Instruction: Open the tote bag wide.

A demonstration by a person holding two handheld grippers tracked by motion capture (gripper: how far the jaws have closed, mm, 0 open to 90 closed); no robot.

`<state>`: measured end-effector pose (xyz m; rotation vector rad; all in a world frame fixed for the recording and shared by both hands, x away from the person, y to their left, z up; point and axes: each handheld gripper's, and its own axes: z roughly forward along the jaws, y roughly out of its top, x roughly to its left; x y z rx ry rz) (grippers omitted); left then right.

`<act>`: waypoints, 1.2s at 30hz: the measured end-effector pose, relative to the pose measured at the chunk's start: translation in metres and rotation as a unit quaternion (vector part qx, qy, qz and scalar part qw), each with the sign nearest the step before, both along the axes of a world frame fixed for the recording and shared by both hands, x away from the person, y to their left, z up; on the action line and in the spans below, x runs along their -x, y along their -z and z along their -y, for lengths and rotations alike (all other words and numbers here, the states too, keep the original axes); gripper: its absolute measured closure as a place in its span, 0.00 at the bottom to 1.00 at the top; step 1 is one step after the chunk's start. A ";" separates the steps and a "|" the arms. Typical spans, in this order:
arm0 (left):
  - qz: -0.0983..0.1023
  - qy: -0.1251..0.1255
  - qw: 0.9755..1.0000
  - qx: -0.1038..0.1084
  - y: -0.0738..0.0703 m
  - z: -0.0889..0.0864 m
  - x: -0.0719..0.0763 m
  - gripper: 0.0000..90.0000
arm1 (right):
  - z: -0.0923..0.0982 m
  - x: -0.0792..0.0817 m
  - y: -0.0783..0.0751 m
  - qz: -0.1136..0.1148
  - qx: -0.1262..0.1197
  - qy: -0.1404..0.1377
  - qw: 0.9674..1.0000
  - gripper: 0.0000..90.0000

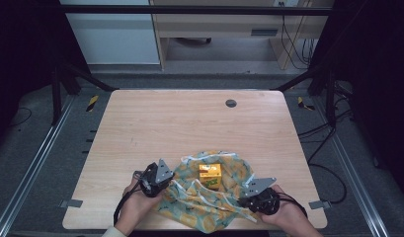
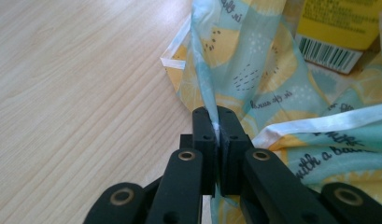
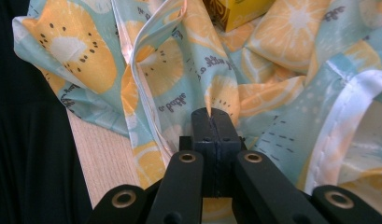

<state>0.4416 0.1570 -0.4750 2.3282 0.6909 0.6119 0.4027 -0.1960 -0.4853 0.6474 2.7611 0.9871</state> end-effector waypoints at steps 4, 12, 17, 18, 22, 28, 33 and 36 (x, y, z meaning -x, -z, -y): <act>-0.012 0.003 1.000 -0.010 0.004 -0.001 0.000 0.98 | -0.001 0.000 0.002 -0.005 0.004 -0.003 1.000 1.00; -0.032 -0.004 0.999 -0.013 0.013 -0.003 -0.005 0.98 | 0.003 -0.001 0.003 -0.008 0.006 -0.002 1.000 1.00; -0.037 -0.006 0.999 -0.014 0.014 -0.004 -0.006 0.98 | 0.005 -0.002 0.004 -0.009 0.006 0.001 1.000 1.00; -0.039 -0.004 0.999 -0.018 0.014 -0.005 -0.006 0.98 | 0.005 -0.002 0.004 -0.008 0.005 0.000 1.000 1.00; -0.042 -0.007 0.999 -0.015 0.014 -0.006 -0.006 0.98 | 0.006 -0.003 0.005 -0.007 0.004 0.001 1.000 1.00; -0.039 -0.009 0.999 -0.013 0.014 -0.008 -0.004 0.97 | 0.007 -0.001 0.004 -0.006 0.007 0.005 1.000 1.00; -0.015 -0.014 1.000 0.009 0.004 -0.009 0.002 0.80 | 0.009 0.001 -0.003 0.015 -0.016 0.023 0.999 0.82; 0.000 -0.021 0.999 0.025 -0.004 -0.008 0.005 0.66 | 0.013 0.003 -0.011 0.036 -0.031 0.039 0.998 0.65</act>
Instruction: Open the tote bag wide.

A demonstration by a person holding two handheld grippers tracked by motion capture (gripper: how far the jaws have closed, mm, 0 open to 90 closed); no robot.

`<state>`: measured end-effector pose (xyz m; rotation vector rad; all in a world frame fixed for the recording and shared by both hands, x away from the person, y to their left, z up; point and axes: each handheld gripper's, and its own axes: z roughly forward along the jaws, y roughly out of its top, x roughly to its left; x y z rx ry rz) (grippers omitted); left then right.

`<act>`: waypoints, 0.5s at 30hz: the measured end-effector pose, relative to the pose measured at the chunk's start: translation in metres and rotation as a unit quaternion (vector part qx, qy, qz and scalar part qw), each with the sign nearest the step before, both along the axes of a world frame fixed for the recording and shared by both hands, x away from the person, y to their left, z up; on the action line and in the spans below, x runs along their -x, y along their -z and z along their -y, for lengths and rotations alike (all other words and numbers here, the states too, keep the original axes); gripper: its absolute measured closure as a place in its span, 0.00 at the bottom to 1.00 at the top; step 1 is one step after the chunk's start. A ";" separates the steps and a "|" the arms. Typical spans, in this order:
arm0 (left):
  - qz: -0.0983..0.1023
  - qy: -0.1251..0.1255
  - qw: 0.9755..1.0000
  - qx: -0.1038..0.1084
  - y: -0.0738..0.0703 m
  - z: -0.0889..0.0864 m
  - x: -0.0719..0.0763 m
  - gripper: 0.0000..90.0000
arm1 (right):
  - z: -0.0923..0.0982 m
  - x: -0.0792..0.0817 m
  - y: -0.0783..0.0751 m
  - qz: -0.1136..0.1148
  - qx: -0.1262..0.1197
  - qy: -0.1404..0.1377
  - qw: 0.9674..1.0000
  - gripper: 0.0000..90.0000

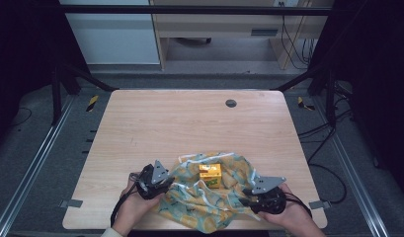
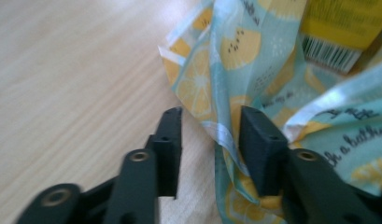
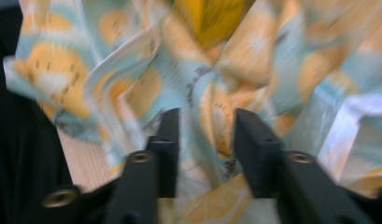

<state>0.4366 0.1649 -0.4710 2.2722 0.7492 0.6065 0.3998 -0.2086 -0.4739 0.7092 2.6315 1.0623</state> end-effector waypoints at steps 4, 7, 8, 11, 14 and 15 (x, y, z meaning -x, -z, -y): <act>0.021 -0.006 0.999 0.038 -0.016 -0.002 0.005 0.50 | 0.006 0.003 -0.020 0.035 -0.031 0.021 0.999 0.42; 0.033 -0.010 0.997 0.076 -0.027 -0.003 0.007 0.40 | 0.011 0.002 -0.031 0.053 -0.048 0.038 0.997 0.34; 0.038 -0.012 0.996 0.085 -0.030 -0.004 0.007 0.37 | 0.013 0.001 -0.035 0.060 -0.053 0.047 0.996 0.31; 0.050 -0.031 0.993 0.103 -0.040 -0.012 0.004 0.29 | 0.022 -0.007 -0.043 0.076 -0.069 0.083 0.991 0.26; 0.054 -0.067 0.990 0.110 -0.043 -0.027 -0.004 0.24 | 0.033 -0.020 -0.045 0.083 -0.087 0.131 0.984 0.21; 0.053 -0.081 0.989 0.108 -0.042 -0.032 -0.008 0.23 | 0.036 -0.023 -0.045 0.083 -0.091 0.145 0.982 0.20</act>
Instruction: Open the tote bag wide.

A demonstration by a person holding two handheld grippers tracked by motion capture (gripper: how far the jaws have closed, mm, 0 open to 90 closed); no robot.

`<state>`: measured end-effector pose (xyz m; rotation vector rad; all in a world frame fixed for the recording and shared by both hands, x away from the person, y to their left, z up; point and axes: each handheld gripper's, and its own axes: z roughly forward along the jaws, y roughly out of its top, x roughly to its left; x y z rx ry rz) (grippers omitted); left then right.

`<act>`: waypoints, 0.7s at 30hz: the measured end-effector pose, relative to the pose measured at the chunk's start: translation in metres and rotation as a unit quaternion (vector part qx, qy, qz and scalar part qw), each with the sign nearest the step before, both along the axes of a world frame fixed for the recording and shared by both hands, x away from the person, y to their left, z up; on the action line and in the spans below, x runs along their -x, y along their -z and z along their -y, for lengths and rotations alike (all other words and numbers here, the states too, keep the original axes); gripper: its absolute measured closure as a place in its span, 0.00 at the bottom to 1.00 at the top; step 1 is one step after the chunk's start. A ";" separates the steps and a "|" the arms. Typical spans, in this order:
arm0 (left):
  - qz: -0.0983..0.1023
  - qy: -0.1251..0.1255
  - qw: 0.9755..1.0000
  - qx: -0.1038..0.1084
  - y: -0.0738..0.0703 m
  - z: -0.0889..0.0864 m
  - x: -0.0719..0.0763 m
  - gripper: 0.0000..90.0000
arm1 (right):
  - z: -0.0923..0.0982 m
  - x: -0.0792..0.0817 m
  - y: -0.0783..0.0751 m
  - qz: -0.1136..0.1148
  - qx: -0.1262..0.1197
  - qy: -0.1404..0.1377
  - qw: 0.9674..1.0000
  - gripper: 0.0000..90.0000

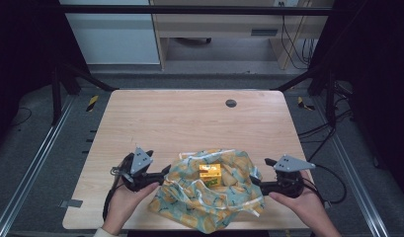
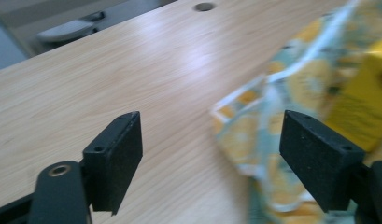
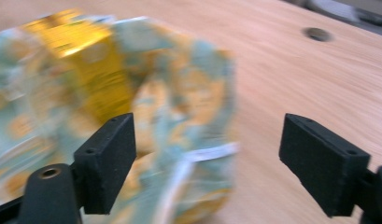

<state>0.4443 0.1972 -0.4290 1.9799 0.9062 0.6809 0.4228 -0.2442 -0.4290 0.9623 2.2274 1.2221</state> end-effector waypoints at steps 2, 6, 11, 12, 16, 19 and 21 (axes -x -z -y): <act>-0.005 -0.025 1.000 -0.008 0.005 -0.012 -0.007 0.21 | 0.007 -0.009 0.003 -0.004 -0.014 0.028 0.999 0.18; -0.028 -0.069 0.997 -0.010 0.018 -0.037 -0.020 0.19 | 0.019 -0.026 0.011 -0.010 -0.029 0.083 0.996 0.15; -0.041 -0.108 0.993 -0.030 0.030 -0.061 -0.030 0.18 | 0.034 -0.038 0.024 -0.023 -0.022 0.131 0.991 0.11; -0.045 -0.113 0.992 -0.036 0.032 -0.064 -0.032 0.17 | 0.037 -0.040 0.027 -0.024 -0.021 0.139 0.990 0.11; -0.059 -0.127 0.989 -0.041 0.039 -0.074 -0.036 0.15 | 0.047 -0.046 0.040 -0.036 -0.019 0.176 0.984 0.09; -0.067 -0.135 0.988 -0.043 0.042 -0.080 -0.038 0.13 | 0.051 -0.051 0.049 -0.047 -0.012 0.195 0.980 0.08; -0.080 -0.139 0.986 -0.048 0.046 -0.084 -0.039 0.11 | 0.053 -0.054 0.053 -0.053 -0.009 0.204 0.978 0.08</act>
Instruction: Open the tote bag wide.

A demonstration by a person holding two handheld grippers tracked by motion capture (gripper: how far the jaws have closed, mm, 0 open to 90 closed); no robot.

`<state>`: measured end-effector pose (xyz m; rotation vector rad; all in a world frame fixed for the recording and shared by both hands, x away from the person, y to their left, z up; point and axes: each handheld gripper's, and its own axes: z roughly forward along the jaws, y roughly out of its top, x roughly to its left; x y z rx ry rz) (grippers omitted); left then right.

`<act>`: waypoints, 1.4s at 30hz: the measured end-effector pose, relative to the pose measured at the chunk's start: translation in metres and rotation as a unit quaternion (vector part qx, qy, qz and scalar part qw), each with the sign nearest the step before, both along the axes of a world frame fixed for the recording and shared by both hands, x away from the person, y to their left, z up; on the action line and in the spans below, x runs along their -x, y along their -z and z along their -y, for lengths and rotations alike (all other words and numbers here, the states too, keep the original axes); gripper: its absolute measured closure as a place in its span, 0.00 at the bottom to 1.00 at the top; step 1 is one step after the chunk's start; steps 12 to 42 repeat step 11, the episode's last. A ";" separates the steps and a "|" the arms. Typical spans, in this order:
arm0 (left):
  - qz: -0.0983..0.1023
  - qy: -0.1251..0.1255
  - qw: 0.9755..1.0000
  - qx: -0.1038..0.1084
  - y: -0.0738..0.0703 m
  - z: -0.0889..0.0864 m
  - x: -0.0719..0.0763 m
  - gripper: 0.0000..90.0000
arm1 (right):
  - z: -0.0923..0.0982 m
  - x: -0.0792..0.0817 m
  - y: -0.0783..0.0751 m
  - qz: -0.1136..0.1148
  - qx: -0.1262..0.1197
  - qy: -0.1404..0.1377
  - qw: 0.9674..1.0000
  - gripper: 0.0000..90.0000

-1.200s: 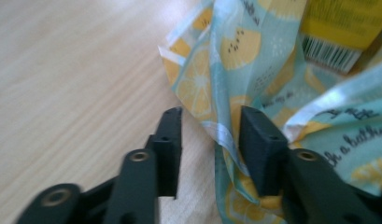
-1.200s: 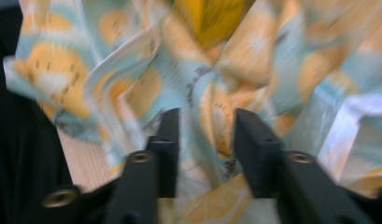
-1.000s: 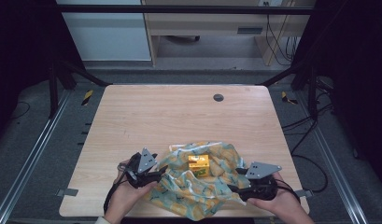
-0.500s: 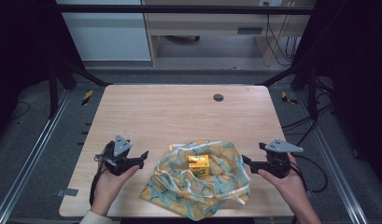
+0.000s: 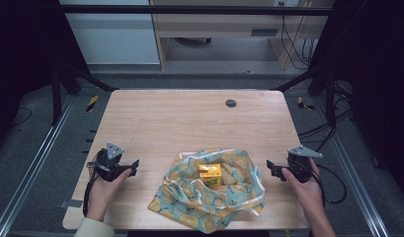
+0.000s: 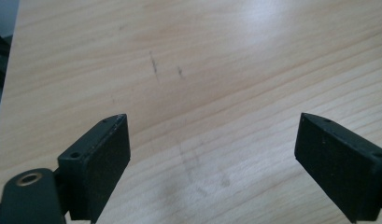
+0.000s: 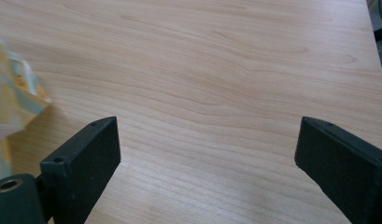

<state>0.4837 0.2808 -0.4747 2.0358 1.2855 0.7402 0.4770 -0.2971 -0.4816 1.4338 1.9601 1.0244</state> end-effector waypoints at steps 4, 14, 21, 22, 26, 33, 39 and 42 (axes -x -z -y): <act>-0.010 -0.006 1.000 0.009 0.002 -0.005 0.000 0.09 | -0.001 0.002 0.004 -0.004 0.008 0.008 1.000 0.08; -0.012 0.003 1.000 0.014 0.002 -0.004 0.001 0.08 | -0.001 0.012 0.008 -0.009 0.012 0.004 1.000 0.08; -0.012 0.003 1.000 0.014 0.002 -0.004 0.001 0.08 | -0.001 0.012 0.008 -0.009 0.012 0.004 1.000 0.08; -0.012 0.003 1.000 0.014 0.002 -0.004 0.001 0.08 | -0.001 0.012 0.008 -0.009 0.012 0.004 1.000 0.08; -0.012 0.003 1.000 0.014 0.002 -0.004 0.001 0.08 | -0.001 0.012 0.008 -0.009 0.012 0.004 1.000 0.08; -0.012 0.003 1.000 0.014 0.002 -0.004 0.001 0.08 | -0.001 0.012 0.008 -0.009 0.012 0.004 1.000 0.08; -0.012 0.003 1.000 0.014 0.002 -0.004 0.001 0.08 | -0.001 0.012 0.008 -0.009 0.012 0.004 1.000 0.08; -0.012 0.003 1.000 0.014 0.002 -0.004 0.001 0.08 | -0.001 0.012 0.008 -0.009 0.012 0.004 1.000 0.08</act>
